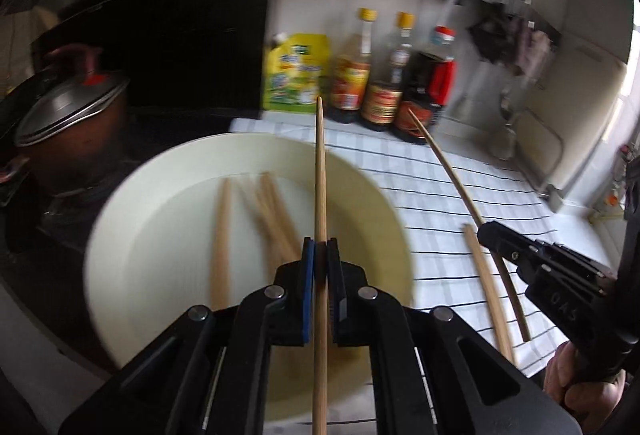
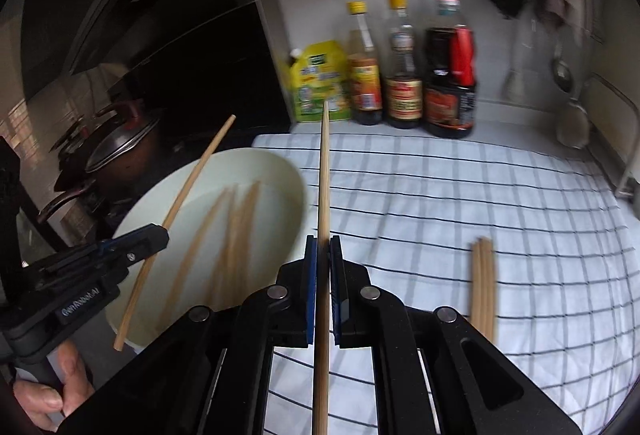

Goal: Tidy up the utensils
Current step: 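Carry the left tool's chopstick over the basin while the right tool carries its own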

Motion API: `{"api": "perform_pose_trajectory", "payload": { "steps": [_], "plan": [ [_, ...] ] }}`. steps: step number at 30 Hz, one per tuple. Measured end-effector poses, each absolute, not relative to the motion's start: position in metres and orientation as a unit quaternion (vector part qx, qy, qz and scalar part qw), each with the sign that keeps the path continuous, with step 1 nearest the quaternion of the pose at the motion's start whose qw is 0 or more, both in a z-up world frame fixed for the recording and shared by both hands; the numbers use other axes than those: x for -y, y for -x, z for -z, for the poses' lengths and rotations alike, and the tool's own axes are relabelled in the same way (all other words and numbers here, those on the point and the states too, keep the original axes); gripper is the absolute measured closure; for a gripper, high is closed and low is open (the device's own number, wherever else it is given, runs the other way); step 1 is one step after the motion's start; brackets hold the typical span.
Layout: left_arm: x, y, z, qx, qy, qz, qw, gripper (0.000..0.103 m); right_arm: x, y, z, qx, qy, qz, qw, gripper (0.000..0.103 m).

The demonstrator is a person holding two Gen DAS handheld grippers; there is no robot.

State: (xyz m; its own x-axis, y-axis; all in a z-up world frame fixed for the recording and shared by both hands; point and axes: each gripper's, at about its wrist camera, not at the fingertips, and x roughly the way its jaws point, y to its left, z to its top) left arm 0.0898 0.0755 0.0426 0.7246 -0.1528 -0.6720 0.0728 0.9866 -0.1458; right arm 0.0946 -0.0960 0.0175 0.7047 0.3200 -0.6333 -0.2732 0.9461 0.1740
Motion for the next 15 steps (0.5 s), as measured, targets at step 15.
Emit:
{"api": "perform_pose_trajectory", "payload": {
  "steps": [15],
  "plan": [
    [-0.135, -0.118, 0.0, -0.416, 0.07, 0.022, 0.906, 0.096, -0.014, -0.146, 0.025, -0.42, 0.032, -0.215, 0.881, 0.097]
  ]
}}
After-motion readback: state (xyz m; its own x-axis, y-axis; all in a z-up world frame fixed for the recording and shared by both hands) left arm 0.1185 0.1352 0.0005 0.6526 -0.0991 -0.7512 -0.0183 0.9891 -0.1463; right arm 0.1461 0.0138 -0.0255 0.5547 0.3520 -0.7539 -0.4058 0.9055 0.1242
